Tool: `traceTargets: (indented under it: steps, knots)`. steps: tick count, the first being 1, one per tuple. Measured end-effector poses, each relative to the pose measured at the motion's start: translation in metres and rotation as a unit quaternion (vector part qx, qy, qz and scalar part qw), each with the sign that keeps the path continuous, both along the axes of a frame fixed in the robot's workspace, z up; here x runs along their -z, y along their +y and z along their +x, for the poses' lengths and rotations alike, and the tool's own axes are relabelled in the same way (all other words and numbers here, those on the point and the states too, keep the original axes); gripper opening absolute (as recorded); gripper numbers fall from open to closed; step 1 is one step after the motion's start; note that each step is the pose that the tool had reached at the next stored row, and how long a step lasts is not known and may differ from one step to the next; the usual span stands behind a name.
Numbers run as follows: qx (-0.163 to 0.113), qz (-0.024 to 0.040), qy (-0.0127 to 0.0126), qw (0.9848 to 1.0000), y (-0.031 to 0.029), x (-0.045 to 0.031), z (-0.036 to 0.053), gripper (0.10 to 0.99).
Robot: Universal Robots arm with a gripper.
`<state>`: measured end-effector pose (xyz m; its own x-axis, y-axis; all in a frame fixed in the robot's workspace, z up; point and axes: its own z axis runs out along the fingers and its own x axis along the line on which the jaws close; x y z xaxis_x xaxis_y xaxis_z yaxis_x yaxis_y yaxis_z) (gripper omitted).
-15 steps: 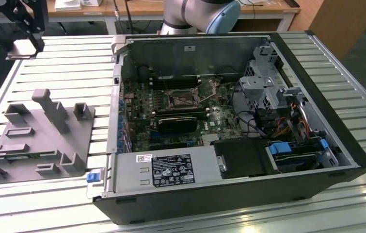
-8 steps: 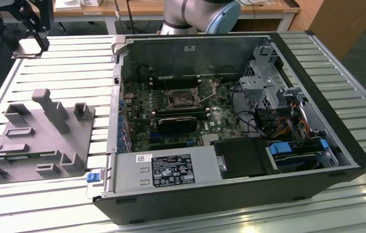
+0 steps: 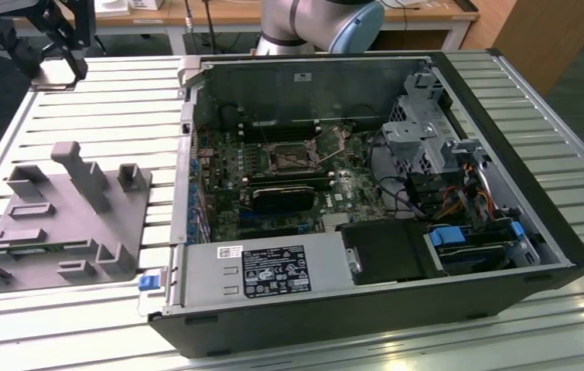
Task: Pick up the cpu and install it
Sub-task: 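Pick up the cpu and move it towards the insertion slot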
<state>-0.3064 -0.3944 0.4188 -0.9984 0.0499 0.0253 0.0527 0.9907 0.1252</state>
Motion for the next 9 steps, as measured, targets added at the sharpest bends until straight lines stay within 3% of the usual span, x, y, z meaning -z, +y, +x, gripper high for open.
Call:
traceTargets:
  steps: [9]
  knots:
    - [0.0,0.0,0.0,1.0,0.004,0.001,0.0092,0.537]
